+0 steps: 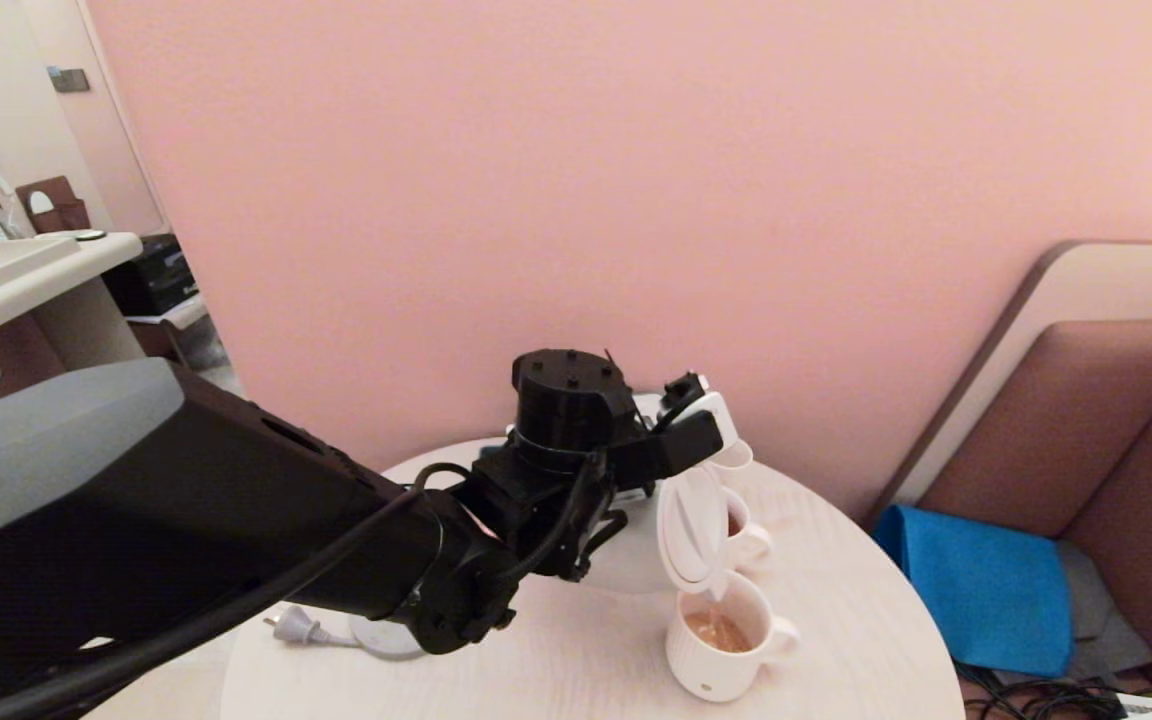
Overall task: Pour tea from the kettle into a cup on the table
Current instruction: Pour water into the cup
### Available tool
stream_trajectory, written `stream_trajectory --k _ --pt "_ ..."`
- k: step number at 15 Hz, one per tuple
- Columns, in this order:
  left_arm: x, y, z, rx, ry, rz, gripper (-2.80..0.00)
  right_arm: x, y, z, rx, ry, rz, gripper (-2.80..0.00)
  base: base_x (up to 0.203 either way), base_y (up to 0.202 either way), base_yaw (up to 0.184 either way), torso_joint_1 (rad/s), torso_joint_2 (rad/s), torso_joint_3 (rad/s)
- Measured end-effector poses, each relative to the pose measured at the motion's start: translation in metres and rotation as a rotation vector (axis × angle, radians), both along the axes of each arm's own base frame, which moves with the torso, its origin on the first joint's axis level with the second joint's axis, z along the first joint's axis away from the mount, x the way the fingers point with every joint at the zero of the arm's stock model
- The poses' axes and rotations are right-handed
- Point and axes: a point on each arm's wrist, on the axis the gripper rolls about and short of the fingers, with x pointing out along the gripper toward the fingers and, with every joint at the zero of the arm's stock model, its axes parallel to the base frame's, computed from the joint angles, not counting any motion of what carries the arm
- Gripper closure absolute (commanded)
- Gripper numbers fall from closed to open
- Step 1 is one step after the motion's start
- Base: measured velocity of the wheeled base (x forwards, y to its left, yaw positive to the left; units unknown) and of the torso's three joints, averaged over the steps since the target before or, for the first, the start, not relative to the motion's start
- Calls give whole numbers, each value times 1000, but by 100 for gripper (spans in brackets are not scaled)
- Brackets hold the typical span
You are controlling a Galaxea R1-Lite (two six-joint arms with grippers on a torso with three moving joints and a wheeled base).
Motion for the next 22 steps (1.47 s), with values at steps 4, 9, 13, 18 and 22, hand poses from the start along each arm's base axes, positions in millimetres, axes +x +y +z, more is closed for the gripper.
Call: stream_trajectory --k 4,9,13,18,22 --pt "0 0 -2 32 -14 -3 0 0 0 0 0 0 0 0 0 0 0 0 0 0" --pt "0 -1 -2 30 -14 -4 0 0 0 0 0 0 0 0 0 0 0 0 0 0" --pt "1 -1 1 -25 -2 2 0 0 0 0 0 0 0 0 0 0 0 0 0 0" --pt "12 21 0 -170 82 68 0 0 0 0 1 0 0 0 0 0 0 0 0 0" --pt "15 44 -22 -308 222 148 0 0 0 0 0 0 0 0 0 0 0 0 0 0"
